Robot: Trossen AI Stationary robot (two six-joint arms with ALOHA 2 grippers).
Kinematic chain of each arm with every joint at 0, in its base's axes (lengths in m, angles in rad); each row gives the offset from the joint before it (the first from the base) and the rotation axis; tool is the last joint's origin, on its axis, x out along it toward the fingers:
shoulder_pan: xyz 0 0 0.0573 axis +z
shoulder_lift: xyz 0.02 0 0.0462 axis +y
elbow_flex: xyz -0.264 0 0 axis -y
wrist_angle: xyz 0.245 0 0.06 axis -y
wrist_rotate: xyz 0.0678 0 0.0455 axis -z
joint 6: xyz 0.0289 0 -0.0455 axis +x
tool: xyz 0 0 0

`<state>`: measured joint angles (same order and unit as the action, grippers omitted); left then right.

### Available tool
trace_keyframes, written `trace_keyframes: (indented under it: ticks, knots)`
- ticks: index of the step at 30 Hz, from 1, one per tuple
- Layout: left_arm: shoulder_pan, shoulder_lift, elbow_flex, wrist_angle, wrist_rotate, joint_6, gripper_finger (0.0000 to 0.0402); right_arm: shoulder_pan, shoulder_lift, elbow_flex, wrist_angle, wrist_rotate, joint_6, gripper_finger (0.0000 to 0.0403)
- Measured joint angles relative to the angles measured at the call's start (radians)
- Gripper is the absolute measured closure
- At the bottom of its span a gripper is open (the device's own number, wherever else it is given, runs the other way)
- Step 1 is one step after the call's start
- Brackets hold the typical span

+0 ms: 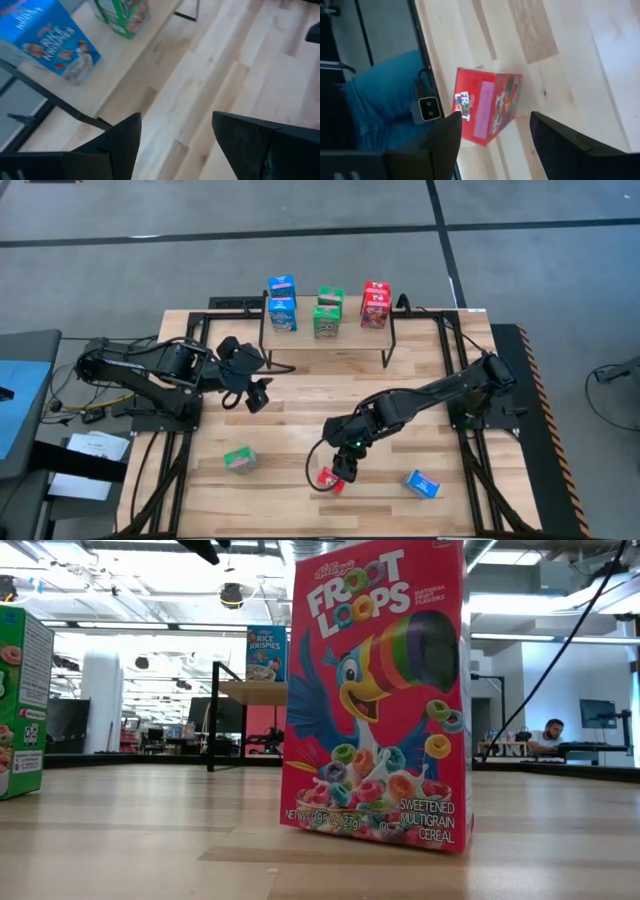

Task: Stack cereal on shelf
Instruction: Put the red cereal box on the shelf aligned with the other red cereal boxes

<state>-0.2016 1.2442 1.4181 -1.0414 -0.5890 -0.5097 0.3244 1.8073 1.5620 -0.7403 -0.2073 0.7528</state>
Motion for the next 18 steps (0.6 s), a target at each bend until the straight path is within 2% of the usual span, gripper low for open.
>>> trace_keyframes:
  ticks: [3,18]
  knots:
    - [0.000,0.000,0.000,0.001,-0.027,0.015,0.0168,0.003,-0.002,0.001,-0.025,0.021,-0.006,0.0142]
    - [0.000,0.000,0.000,0.003,-0.021,0.035,0.0168,0.022,-0.026,0.002,-0.073,0.025,-0.001,0.0143]
